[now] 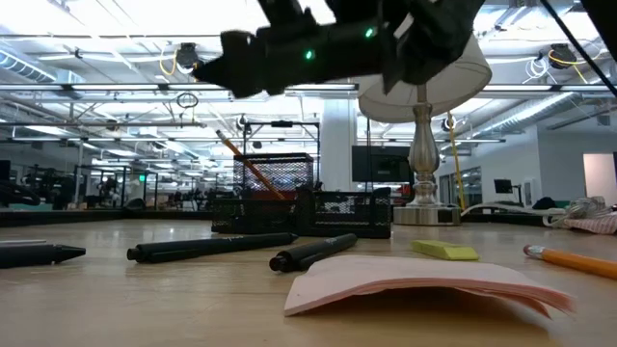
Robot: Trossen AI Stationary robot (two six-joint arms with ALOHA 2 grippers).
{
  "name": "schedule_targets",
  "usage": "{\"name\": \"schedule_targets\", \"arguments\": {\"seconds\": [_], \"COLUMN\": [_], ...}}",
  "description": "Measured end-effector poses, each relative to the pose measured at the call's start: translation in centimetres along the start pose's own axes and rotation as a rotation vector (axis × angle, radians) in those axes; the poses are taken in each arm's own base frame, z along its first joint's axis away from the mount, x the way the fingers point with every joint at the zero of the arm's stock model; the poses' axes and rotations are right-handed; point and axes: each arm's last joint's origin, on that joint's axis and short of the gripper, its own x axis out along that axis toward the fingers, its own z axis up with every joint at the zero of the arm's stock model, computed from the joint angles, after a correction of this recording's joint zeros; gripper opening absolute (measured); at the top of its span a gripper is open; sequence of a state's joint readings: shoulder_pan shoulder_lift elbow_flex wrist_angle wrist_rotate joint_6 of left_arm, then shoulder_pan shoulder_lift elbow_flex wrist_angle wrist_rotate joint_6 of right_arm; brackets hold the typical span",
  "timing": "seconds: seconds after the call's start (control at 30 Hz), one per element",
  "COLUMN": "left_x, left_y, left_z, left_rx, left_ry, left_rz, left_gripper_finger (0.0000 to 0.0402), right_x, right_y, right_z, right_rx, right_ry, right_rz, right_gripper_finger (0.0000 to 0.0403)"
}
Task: Pick and place office supplies into organizer
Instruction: Put the black pen into the black desk organizer
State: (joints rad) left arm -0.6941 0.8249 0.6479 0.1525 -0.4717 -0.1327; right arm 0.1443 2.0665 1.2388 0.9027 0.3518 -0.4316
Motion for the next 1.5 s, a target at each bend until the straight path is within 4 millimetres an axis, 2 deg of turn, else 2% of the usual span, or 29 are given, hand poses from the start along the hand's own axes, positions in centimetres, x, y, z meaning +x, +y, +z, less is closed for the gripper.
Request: {"name": "schedule_targets", "arguments": {"seconds": [0.2, 0.33, 0.43, 0.5, 0.7, 0.83, 0.93, 1.03, 1.23, 1.3, 1.5], "left_x": [0.0, 0.0, 0.0, 0.0, 0.0, 0.0, 0.0, 0.0, 0.0, 0.1, 0.3], "left_y": [0.0, 0.0, 0.0, 0.0, 0.0, 0.0, 0.0, 0.0, 0.0, 0.0, 0.1], "left_z": [0.0, 0.0, -0.1, -0.2, -0.3, -0.3, -0.2, -0.2, -0.2, -0.3, -0.4], "left_rx": [0.003, -0.008, -0.018, -0.015, -0.021, -0.023, -0.036, -0.043, -0.040, -0.037, -0.031], "left_ry": [-0.001, 0.000, 0.005, 0.017, 0.025, 0.025, 0.021, 0.020, 0.020, 0.022, 0.026], "left_rz": [0.000, 0.000, 0.001, 0.002, 0.003, 0.003, 0.003, 0.003, 0.003, 0.004, 0.028], "left_gripper_finger": [0.0106, 0.0106, 0.0106, 0.0106, 0.0106, 0.0106, 0.0106, 0.0106, 0.0106, 0.0106, 0.0106], "right_x": [-1.4, -2.5, -3.7, -5.0, -10.1, -12.6, -13.9, -14.9, -17.2, -18.2, -21.4], "right_y": [2.2, 2.0, 1.5, 1.2, 1.0, 1.4, 2.1, 3.1, 5.3, 5.6, 4.0], "right_z": [1.0, 3.6, 5.3, 5.7, 7.3, 7.8, 8.2, 8.6, 10.7, 10.6, 8.6], "right_rx": [0.001, -0.015, 0.019, 0.079, 0.436, 0.563, 0.592, 0.586, 0.443, 0.424, 0.579], "right_ry": [0.073, 0.033, 0.101, 0.225, 0.553, 0.640, 0.680, 0.680, 0.539, 0.521, 0.489], "right_rz": [0.142, 0.151, 0.168, 0.169, 0.059, -0.036, -0.035, 0.005, 0.035, 0.040, 0.019], "right_gripper_finger": [0.0099, 0.0099, 0.0099, 0.0099, 0.0095, 0.0085, 0.0077, 0.0071, 0.0066, 0.0068, 0.0076]}}
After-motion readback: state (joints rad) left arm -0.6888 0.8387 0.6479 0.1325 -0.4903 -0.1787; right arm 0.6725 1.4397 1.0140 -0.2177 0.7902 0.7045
